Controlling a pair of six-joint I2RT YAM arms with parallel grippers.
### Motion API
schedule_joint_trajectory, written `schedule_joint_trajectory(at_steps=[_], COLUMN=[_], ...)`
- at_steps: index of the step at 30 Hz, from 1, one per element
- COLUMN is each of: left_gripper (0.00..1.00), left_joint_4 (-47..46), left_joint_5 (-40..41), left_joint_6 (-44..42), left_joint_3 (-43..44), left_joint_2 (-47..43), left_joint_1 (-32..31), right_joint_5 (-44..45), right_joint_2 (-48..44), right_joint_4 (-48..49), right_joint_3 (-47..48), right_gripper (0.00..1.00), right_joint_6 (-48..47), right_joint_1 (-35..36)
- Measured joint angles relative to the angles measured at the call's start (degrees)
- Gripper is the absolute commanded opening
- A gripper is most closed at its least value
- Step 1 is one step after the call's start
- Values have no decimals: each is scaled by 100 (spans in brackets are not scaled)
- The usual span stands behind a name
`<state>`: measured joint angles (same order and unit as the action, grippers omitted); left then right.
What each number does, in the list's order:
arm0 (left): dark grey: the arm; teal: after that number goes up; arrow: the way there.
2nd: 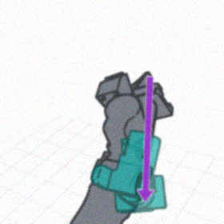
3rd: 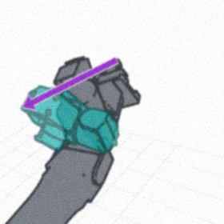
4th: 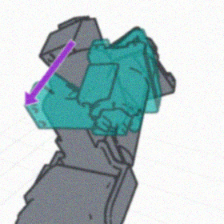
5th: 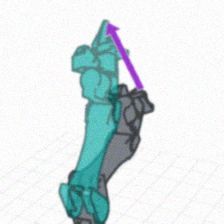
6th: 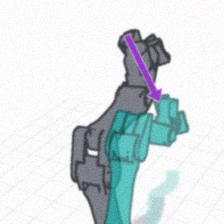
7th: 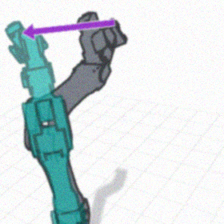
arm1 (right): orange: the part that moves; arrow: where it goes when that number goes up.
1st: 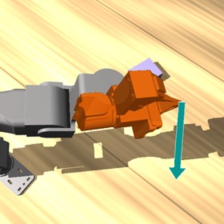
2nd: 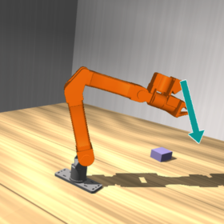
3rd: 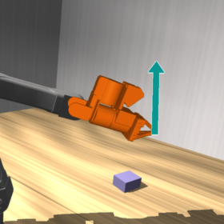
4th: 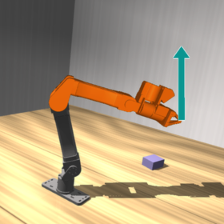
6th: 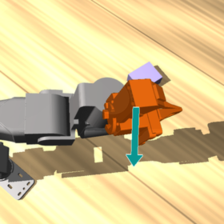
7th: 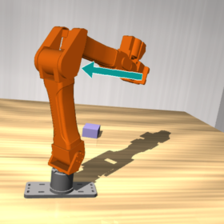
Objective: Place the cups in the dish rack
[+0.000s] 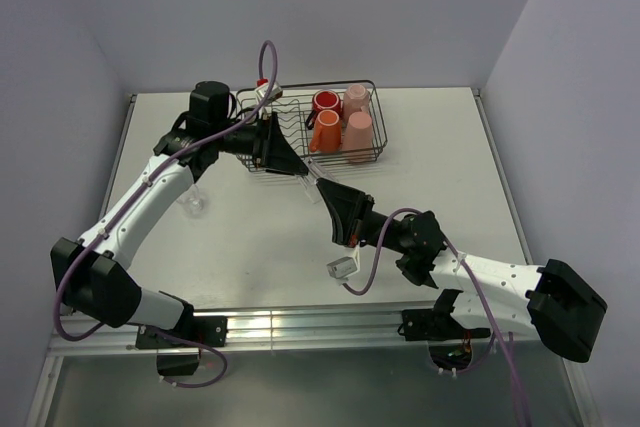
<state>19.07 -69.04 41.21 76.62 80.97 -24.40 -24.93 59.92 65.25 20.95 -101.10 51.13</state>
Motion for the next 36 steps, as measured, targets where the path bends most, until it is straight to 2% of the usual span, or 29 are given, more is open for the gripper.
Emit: schedule_joint_trajectory(at_steps=[3,5,8,9,11,15,16,18,19,22,31,34,36], left_gripper=[61,58,34,23,18,0,0,0,0,0,0,0,0], left_joint_4=[0,0,0,4,31,164,219,289,302,308,702,1023,1209], left_joint_5=[-7,-4,0,7,22,111,160,214,232,291,627,1088,1694], left_joint_6=[0,0,-33,-50,-109,-306,-372,-463,-487,-570,-1095,-1602,-1996], left_joint_3=[0,0,0,0,0,7,24,44,57,66,450,874,1134], left_joint_2=[33,42,42,42,42,42,42,42,42,42,52,116,177], left_joint_1=[0,0,0,0,0,0,-2,-7,-4,46,717,1025,1108], right_joint_5=[4,0,4,2,4,-4,-26,-44,-44,-35,151,361,588], right_joint_2=[0,0,0,0,15,160,214,308,337,374,343,184,42], right_joint_4=[-26,-35,-52,-50,-31,125,151,166,173,293,411,310,232], right_joint_3=[-4,-9,-9,-11,-28,-79,-79,-79,-79,-79,-129,-186,-184], right_gripper=[0,0,0,0,12,32,48,72,89,100,100,100,100], right_joint_6=[-42,-63,-66,-68,-66,-57,-35,2,-2,-9,133,264,391], right_joint_1=[0,0,-2,-2,-2,0,0,9,11,11,11,11,11])
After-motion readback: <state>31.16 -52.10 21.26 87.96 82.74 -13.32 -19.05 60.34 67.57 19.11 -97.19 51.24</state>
